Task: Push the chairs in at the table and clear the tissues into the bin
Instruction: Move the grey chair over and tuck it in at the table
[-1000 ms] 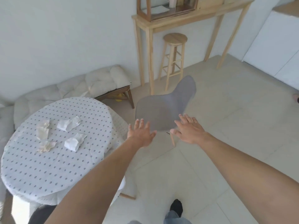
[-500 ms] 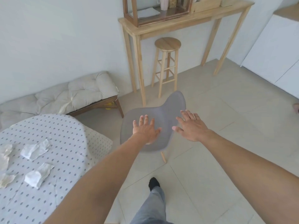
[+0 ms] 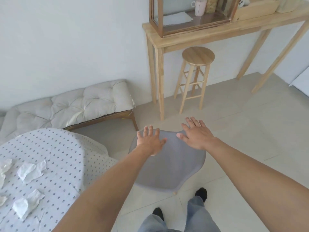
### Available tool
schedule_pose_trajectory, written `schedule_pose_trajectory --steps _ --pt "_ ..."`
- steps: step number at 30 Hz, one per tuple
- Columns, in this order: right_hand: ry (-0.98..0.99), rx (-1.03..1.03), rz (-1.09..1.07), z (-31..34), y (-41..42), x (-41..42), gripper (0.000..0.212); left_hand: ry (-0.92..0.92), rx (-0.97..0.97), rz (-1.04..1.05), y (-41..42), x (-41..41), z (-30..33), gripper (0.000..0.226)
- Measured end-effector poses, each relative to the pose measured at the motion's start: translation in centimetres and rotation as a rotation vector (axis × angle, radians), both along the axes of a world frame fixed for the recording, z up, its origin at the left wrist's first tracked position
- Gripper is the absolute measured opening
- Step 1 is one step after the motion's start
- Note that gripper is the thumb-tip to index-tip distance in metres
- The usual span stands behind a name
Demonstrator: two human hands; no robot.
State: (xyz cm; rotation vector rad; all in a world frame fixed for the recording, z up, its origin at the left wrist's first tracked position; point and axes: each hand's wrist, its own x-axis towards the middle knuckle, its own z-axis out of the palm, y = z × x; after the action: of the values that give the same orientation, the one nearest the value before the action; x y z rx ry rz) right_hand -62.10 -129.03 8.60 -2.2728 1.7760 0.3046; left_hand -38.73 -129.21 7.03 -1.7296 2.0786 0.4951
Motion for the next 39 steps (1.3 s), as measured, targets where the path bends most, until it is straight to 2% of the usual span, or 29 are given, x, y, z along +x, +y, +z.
schedule_pose_trajectory --steps 8,14,25,32,39 --pt "0.03 0.051 0.38 -1.2 -12.1 -0.8 0.076 0.019 0.062 0.413 -3.3 -1.9 -1.1 0.078" --pt "0.046 0.066 0.622 -1.3 -16.7 -1.0 0.075 0.038 0.042 0.664 -2.8 -5.5 -0.4 0.078" --pt "-0.057 0.086 0.775 -1.6 -13.3 -3.1 0.073 0.017 0.04 0.815 2.8 -12.4 -1.3 0.078" --pt "0.031 0.211 0.898 -3.9 -11.2 -8.8 0.07 0.062 0.161 0.879 6.7 -20.7 -4.5 0.078" --pt "0.088 0.322 1.081 -7.6 -10.5 -11.3 0.069 0.091 0.211 0.993 8.0 -25.3 -6.6 0.075"
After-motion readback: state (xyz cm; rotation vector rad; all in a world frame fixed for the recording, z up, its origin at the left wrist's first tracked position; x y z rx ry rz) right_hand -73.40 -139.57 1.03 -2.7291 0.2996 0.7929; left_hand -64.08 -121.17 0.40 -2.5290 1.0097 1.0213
